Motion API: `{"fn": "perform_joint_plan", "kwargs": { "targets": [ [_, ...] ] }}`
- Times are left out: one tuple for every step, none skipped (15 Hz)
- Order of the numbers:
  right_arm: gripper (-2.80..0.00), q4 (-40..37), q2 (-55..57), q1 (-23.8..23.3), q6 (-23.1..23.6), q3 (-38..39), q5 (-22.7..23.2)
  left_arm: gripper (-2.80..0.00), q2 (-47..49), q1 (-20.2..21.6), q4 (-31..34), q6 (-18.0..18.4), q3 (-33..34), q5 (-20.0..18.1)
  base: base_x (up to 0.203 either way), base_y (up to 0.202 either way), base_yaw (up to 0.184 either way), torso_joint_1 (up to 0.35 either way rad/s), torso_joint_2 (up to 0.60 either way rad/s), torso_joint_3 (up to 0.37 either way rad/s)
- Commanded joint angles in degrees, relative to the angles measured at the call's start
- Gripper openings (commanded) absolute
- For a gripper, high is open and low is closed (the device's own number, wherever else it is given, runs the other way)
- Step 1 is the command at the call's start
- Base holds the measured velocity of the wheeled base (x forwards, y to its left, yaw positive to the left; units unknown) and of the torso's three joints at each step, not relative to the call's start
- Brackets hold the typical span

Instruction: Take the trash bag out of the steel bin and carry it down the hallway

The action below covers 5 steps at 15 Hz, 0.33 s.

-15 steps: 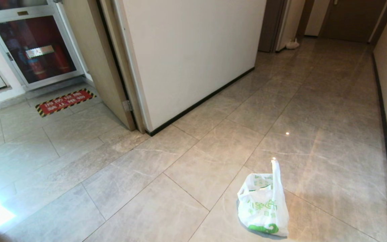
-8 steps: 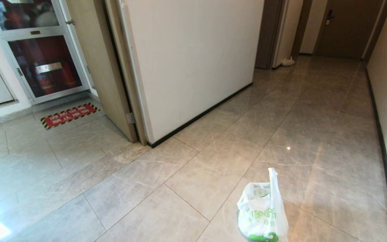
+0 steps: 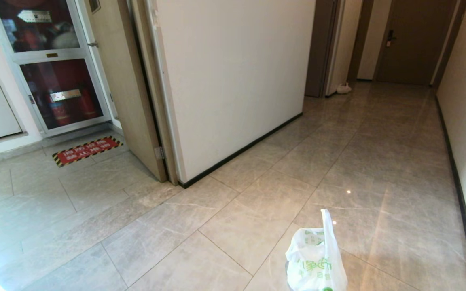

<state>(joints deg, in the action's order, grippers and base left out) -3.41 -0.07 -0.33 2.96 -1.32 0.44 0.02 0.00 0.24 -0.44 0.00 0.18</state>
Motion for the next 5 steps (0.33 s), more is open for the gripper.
{"fn": "perform_joint_plan", "kwargs": {
  "targets": [
    [-2.80, -0.1, 0.1, 0.0, 0.0, 0.0, 0.0, -2.80, 0.0, 0.0, 0.0, 0.0, 0.0, 0.0, 0.000, 0.000, 0.000, 0.000, 0.00, 0.000],
    [-2.80, -0.1, 0.1, 0.0, 0.0, 0.0, 0.0, -2.80, 0.0, 0.0, 0.0, 0.0, 0.0, 0.0, 0.000, 0.000, 0.000, 0.000, 0.00, 0.000],
    [-2.80, 0.0, 0.1, 0.0, -0.1, 0.0, 0.1, -2.80, 0.0, 0.0, 0.0, 0.0, 0.0, 0.0, 0.000, 0.000, 0.000, 0.000, 0.00, 0.000],
    [-2.80, 0.0, 0.0, 0.0, 0.0, 0.0, 0.1, -2.80, 0.0, 0.0, 0.0, 0.1, 0.1, 0.0, 0.000, 0.000, 0.000, 0.000, 0.00, 0.000],
    [-2.80, 0.0, 0.0, 0.0, 0.0, 0.0, 0.1, -2.80, 0.0, 0.0, 0.0, 0.1, 0.1, 0.0, 0.000, 0.000, 0.000, 0.000, 0.00, 0.000]
  ]
}}
